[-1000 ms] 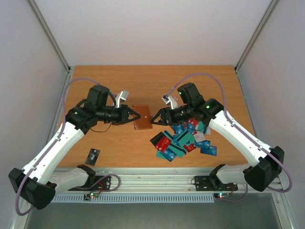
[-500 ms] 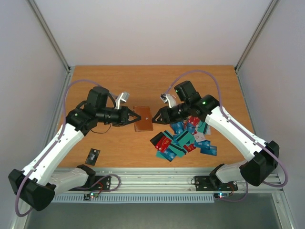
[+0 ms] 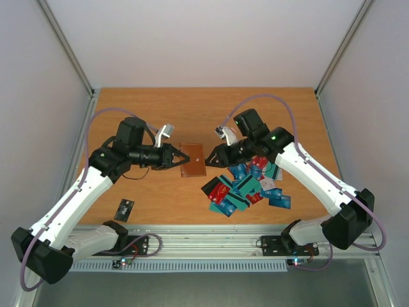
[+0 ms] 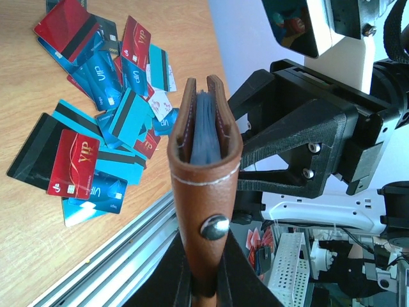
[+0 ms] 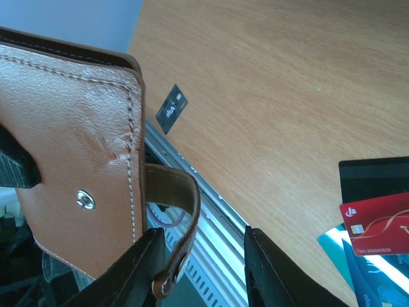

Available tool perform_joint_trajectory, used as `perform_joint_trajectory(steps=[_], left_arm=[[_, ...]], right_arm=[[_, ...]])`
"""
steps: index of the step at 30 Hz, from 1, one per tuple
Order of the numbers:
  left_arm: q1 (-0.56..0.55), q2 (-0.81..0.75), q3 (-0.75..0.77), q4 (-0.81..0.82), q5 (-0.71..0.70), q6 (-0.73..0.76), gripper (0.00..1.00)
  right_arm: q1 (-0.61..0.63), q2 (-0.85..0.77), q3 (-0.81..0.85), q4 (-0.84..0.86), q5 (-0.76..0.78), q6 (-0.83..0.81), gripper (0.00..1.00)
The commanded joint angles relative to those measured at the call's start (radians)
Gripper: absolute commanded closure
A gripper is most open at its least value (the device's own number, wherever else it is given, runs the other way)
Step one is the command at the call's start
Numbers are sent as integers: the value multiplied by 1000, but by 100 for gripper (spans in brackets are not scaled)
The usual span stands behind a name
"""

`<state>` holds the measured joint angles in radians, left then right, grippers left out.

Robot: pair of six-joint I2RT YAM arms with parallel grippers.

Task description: Put the credit cards into the card holder

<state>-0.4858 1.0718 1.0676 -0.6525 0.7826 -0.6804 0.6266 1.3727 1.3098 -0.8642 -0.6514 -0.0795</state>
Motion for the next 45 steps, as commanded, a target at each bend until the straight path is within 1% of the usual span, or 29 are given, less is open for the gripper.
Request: perform_joint_trajectory(steps=[1, 15, 23, 29, 32, 35, 37, 38, 39, 40, 43, 45], left_arm=[[0, -18, -5, 61, 36, 8, 100], [0, -17, -30, 96, 58, 2, 100], [0, -13, -61, 113, 66, 13, 100], [0, 1, -78, 135, 82, 21, 100], [0, 10, -84, 133, 85, 40, 100], [1, 19, -99, 143, 75, 48, 98], [1, 28, -109, 140, 48, 49, 91], [3, 33, -111, 130, 26, 53, 82], [3, 42, -112, 112, -20, 59, 70], [4, 53, -111, 90, -54, 69, 61], [7, 86, -115, 51, -127, 104, 38], [11, 102, -121, 28, -179, 127, 28]], right_arm=[[-1, 13, -6, 46, -69, 9, 65], [-2, 19, -70, 164, -182, 73, 82], [-1, -1, -115, 236, -190, 150, 87], [-1, -3, -128, 249, -185, 158, 92], [-1, 3, -127, 244, -181, 150, 98], [-1, 4, -126, 227, -166, 142, 99], [-1, 10, -121, 195, -134, 140, 99], [-1, 16, -118, 181, -118, 142, 99], [-1, 22, -118, 171, -95, 148, 99], [-1, 29, -119, 165, -78, 158, 99], [-1, 59, -122, 155, -55, 182, 99], [1, 82, -123, 158, -49, 198, 99]])
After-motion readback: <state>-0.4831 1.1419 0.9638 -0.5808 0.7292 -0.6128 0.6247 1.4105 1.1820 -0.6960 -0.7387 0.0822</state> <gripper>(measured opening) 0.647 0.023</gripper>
